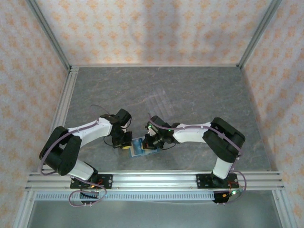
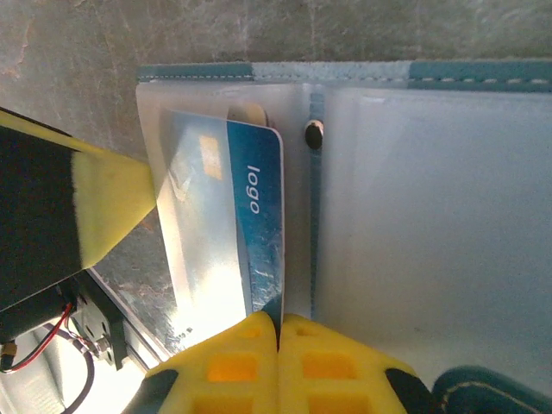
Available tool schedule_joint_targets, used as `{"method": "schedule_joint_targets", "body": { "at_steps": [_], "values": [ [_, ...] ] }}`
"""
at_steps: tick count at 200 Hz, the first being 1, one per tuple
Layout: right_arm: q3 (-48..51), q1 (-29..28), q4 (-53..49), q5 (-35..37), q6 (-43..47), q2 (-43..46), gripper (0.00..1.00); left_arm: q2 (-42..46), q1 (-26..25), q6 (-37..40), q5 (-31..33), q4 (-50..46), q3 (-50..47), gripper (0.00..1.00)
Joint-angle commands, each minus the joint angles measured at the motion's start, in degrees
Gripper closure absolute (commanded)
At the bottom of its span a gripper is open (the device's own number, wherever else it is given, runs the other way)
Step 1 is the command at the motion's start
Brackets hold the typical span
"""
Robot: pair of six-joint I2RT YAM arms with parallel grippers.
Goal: Put the credit cards into the card holder
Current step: Insert the credit card into the card slot.
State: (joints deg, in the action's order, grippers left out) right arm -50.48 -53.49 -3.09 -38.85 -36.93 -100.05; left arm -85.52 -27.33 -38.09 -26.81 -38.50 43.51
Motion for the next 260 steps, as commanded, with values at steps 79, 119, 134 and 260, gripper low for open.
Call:
{"method": "schedule_joint_targets", "body": {
  "at_steps": [79,119,134,260],
  "values": [
    [-4.8,-1.4,-4.3,-0.3,1.9,-4.1,1.00,-4.5,-1.9,-2.4,0.3,6.1,-2.7,1.00],
    [-5.5,-2.1,-3.7,-0.5,1.3,-5.0,1.00,-4.4,-2.2,-2.6,0.4,6.0,-2.5,1.00],
    [-5.3,-2.1,-4.5,0.5,1.4,-4.3,0.97,-4.5,-2.2,-2.6,0.5,6.0,-2.6,1.00],
    [-9.3,-1.9,-27.5,25.6,5.5,10.3,0.26,-4.4,-2.5,-0.7,-1.7,6.0,-0.2,1.00]
  ]
}}
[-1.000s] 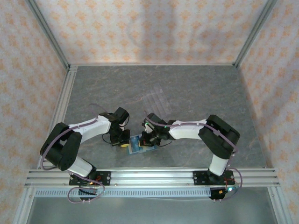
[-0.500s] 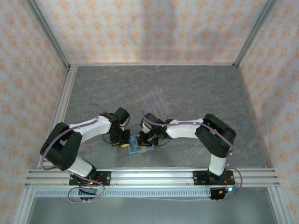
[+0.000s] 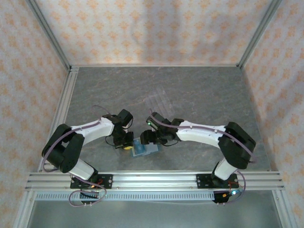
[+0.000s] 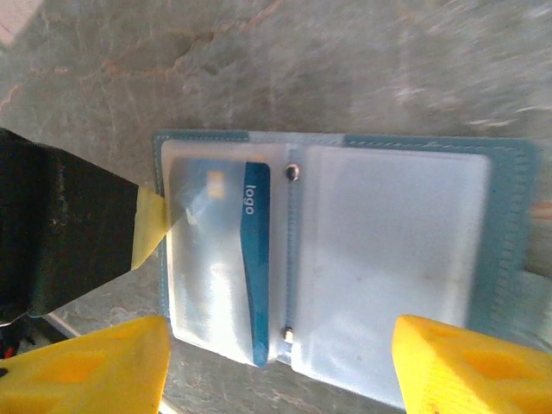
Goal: Put the credit cards into the card holder
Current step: Insert the credit card into the card slot, then close the card holder at the bottom-center of the table.
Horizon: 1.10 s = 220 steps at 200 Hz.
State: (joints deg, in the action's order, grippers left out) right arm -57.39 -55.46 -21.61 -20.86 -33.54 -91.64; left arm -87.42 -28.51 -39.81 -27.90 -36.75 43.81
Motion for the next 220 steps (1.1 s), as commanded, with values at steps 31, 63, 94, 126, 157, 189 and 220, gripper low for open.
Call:
{"method": "schedule_joint_targets", "body": {
  "at_steps": [31,63,94,126,157,189,220],
  "values": [
    [-2.0,0.0,-13.6,12.6,2.4,4.2,0.22,-3.0,-1.5,1.0,-1.1,4.6,-0.3,1.00],
    [-2.1,0.0,-18.3,17.9,2.4,4.8,0.19,-3.9,-2.8,0.6,-1.2,5.0,0.7,1.00],
    [-2.8,-0.3,-18.6,17.4,2.4,2.8,0.16,-4.8,-3.9,-0.9,-1.2,6.2,1.5,1.00],
    [-3.4,-0.3,-17.9,16.7,2.4,0.0,0.23,-4.9,-4.3,-1.4,-1.0,6.7,1.4,1.00],
    [-3.4,-0.3,-17.2,16.0,2.2,-2.7,0.35,-4.8,-4.4,-1.6,-0.8,6.9,1.3,1.00],
    [-2.7,-0.3,-17.7,17.2,2.4,-3.3,0.43,-5.3,-4.9,-1.4,-1.0,7.1,1.8,1.00],
    [-2.4,-0.3,-19.1,17.3,2.7,-1.7,0.84,-6.9,-6.6,-1.4,-1.4,7.9,2.7,1.00]
  ]
}}
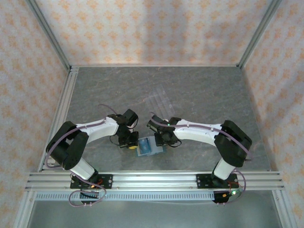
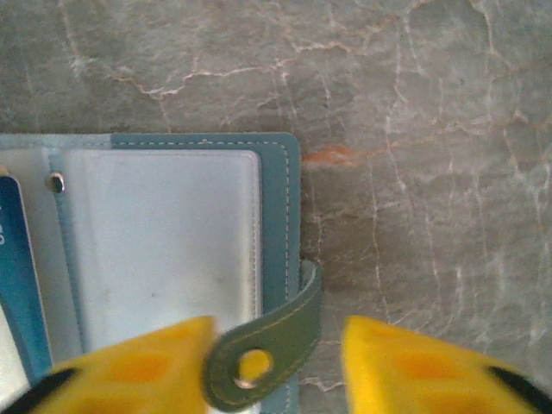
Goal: Put the credit cards into the card holder
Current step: Close the card holder at the bottom-center of the table.
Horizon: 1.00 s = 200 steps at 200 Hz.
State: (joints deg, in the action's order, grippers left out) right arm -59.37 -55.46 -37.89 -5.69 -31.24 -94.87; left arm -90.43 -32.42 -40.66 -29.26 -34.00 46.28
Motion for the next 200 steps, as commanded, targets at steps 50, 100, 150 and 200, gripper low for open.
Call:
{"method": "schedule_joint_targets", "body": {
  "at_steps": [50,100,150,200],
  "values": [
    [-0.1,-0.3,-1.7,-4.5,0.2,10.1,1.00,-9.9,-7.5,-5.2,-3.5,11.9,4.0,1.00],
    [3.2,-0.3,13.3,-15.2,-7.7,11.4,1.00,-10.8,-7.3,-8.7,-6.9,15.7,7.4,1.00],
    [5.5,-0.3,24.6,-17.6,-14.0,5.7,1.00,-2.3,-3.6,-6.6,7.9,-6.9,7.0,0.98],
    [2.2,-0.3,25.6,-19.3,-12.4,-2.1,1.00,8.6,-2.5,-8.2,1.3,-1.4,-3.9,0.83]
  ]
}}
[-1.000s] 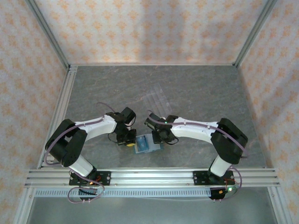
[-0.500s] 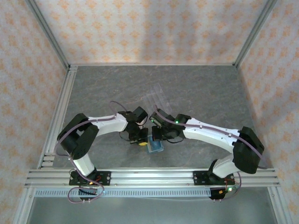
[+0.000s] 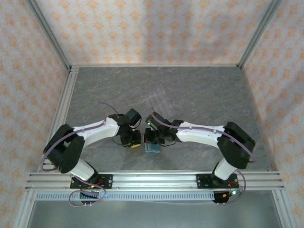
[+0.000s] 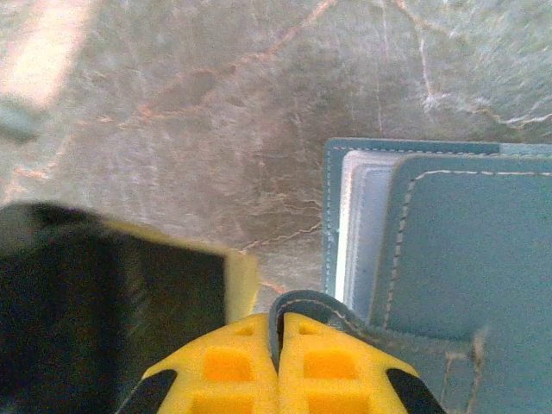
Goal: Put the credit cards into the card holder
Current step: Close the card holder at the bottom-center of the table.
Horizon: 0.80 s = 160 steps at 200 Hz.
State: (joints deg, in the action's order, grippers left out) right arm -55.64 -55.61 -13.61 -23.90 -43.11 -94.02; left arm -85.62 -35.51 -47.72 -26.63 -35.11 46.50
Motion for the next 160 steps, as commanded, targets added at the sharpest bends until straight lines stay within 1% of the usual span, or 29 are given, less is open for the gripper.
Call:
{"method": "schedule_joint_targets", "body": {
  "at_steps": [1,22,44,65,72,90,108,130,147,160],
  "values": [
    [-1.6,-0.2,1.4,-1.1,-0.5,-3.0,1.00,4.0,0.6,-1.3,-1.3,-0.3,-4.2,0.83],
    [-3.3,-0.2,2.3,-2.7,-0.5,-5.2,1.00,8.5,3.7,-1.7,0.2,-3.4,-6.5,0.84],
    [-5.2,-0.2,3.9,-6.1,-0.5,-9.4,0.95,12.6,8.1,-0.6,1.0,-6.8,-8.2,0.84],
    [-7.6,-0.2,3.7,-7.3,0.3,-12.0,0.88,12.8,9.4,1.8,0.5,-9.1,-7.1,0.83],
    [-8.3,-0.2,2.9,-7.0,0.8,-11.6,0.84,12.4,9.4,2.6,0.4,-9.7,-6.3,0.83],
    [-9.6,-0.1,0.3,-5.6,1.9,-9.1,0.64,12.6,9.4,4.2,-0.1,-10.9,-4.3,0.82],
    [-11.2,0.6,-3.9,-6.3,3.4,-7.0,0.49,13.5,9.4,5.3,0.1,-12.4,-1.7,0.79],
    [-13.0,1.4,-9.6,-7.5,5.1,-4.3,0.44,13.8,9.4,6.5,0.2,-14.2,1.1,0.76],
    [-13.9,2.3,-12.9,-8.1,5.8,-1.4,0.36,13.8,9.4,7.1,0.4,-15.6,2.7,0.76],
    [-14.6,3.1,-15.1,-8.6,6.3,1.0,0.35,14.0,9.4,7.5,0.0,-16.2,3.9,0.76]
  ]
}}
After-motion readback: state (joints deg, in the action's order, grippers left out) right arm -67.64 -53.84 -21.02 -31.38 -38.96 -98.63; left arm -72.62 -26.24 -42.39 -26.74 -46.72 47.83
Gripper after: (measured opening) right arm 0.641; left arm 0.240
